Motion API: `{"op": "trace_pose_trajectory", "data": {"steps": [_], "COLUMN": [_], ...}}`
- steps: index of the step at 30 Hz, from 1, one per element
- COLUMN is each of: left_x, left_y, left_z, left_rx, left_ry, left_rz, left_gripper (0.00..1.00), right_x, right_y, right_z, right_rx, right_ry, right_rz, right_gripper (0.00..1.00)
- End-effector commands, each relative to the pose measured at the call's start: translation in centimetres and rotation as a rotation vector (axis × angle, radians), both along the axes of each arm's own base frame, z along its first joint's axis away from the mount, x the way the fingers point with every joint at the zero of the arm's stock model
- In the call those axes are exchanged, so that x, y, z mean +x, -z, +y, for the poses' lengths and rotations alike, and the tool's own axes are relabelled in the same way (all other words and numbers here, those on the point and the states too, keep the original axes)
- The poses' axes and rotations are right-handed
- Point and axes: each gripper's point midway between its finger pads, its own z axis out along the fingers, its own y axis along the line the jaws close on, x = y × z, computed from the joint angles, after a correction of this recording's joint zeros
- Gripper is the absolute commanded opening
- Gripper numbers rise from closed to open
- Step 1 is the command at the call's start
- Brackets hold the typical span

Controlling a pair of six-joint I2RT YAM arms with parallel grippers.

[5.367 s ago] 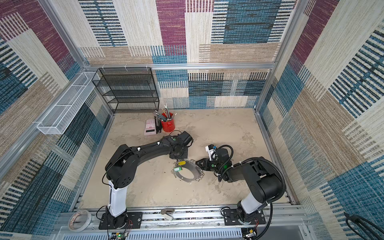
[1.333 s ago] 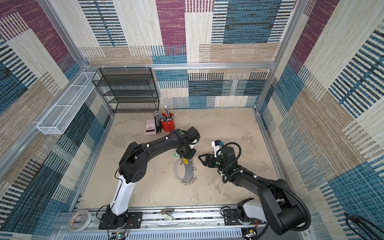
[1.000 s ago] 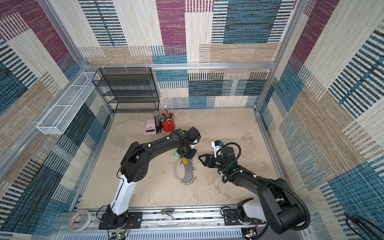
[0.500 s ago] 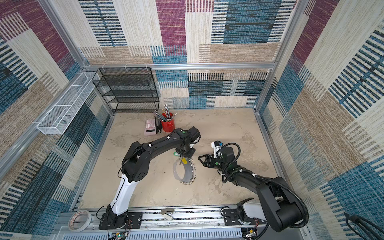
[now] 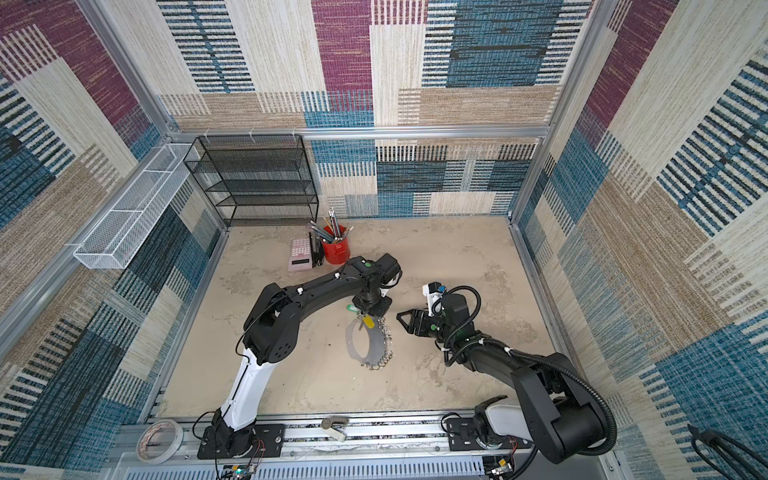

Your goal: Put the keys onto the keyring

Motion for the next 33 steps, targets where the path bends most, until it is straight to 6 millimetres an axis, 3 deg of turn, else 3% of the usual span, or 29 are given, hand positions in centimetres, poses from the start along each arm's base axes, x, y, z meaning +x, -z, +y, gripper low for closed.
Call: {"op": "trace_pose_trajectory", "data": {"steps": [1,13,22,25,33], "left_x": [-0.1,0.2,0.9,0.7,-0.4], "left_y": [0.3,0.5,-0.6,-2.1,-8.7], "left_z": [0.2,0.8,1.7,1.7,1.9], "left_rx": [0.009,0.044,0.08,0.04,-0.129], "left_ry": [-0.009,-0.028,-0.042,-0.04,-0.028], "left_rz": [0.009,-0.007,-0.06,-0.082,-0.197], "left_gripper": [0.11,0.07,0.0,0.0,0.0], "right_x": [0.1,0.1,0.3,0.4,1.3], "right_y": [-0.5,-0.6,-1.5,-2.3,-5.5], "right_z": [0.2,0.2,0.2,0.2,0.7], "right_rx": [0.01,0.01,0.02,0.024,0.055], "right_ry": [-0.013,-0.011,-0.007,-0.005,-0.009], "right_rz": [-0.028,-0.032,-0.049,-0.067,-0.132], "right_gripper": [0.66,0.66,0.66,0.66,0.68]}}
